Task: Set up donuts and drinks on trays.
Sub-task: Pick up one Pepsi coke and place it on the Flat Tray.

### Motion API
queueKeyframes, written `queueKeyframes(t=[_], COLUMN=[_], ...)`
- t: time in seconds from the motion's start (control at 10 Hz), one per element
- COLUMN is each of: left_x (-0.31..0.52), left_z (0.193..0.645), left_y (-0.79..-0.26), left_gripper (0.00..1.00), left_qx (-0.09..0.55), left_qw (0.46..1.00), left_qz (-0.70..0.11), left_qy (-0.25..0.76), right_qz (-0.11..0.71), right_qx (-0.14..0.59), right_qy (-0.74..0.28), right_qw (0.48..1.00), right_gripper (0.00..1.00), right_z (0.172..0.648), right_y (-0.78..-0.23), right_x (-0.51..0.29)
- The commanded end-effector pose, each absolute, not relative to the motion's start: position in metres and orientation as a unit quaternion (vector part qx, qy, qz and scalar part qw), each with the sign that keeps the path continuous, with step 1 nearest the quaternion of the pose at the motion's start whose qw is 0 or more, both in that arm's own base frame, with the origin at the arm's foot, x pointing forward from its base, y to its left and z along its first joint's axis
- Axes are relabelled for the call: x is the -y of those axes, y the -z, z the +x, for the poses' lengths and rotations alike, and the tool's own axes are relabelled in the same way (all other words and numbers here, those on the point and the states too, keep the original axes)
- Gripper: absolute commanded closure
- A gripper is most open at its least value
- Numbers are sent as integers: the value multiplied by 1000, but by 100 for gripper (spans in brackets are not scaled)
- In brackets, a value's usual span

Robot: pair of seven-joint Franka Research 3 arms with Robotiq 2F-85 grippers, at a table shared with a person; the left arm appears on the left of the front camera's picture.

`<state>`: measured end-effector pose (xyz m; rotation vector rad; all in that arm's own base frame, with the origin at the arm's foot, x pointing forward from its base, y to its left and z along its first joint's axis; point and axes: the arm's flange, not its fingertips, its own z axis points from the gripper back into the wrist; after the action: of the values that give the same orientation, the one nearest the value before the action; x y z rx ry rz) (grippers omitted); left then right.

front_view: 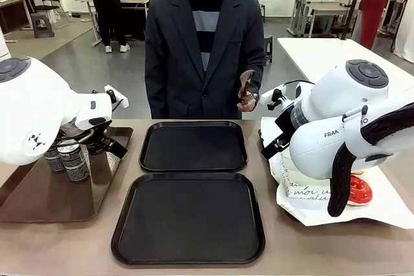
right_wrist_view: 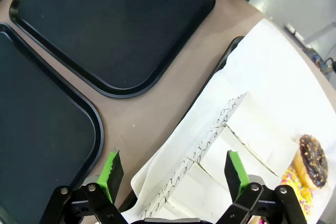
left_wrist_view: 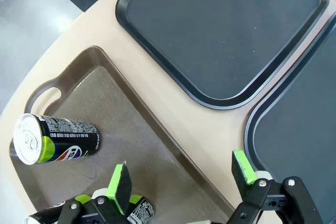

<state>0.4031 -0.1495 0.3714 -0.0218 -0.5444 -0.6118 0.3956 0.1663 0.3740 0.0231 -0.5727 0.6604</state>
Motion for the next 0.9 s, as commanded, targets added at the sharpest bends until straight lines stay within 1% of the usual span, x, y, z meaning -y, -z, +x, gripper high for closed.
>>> queueKeyframes(t=[0.0,0.3,0.4,0.5,0.6,0.7,0.8], left_x=[150,150,151,143,136,127,117], left_z=[403,403,368,333,288,251,231], left_y=[-371,-371,-372,-391,-410,-427,-440], left_gripper=[0,0,0,0,0,0,0], left_qx=[265,265,246,208,191,186,178], left_qw=[917,917,914,907,902,900,901], left_qz=[-11,-11,-45,-66,-74,-68,-57], left_qy=[297,297,320,361,380,389,391], right_qz=[11,11,61,101,101,63,29], right_qx=[277,277,259,238,194,169,157], right_qy=[-320,-320,-346,-355,-388,-404,-383], right_qw=[906,906,900,898,895,897,910], right_gripper=[0,0,0,0,0,0,0], right_z=[396,396,373,341,296,257,226], right_y=[-374,-374,-371,-377,-383,-390,-397], right_x=[-166,-166,-161,-158,-156,-148,-140])
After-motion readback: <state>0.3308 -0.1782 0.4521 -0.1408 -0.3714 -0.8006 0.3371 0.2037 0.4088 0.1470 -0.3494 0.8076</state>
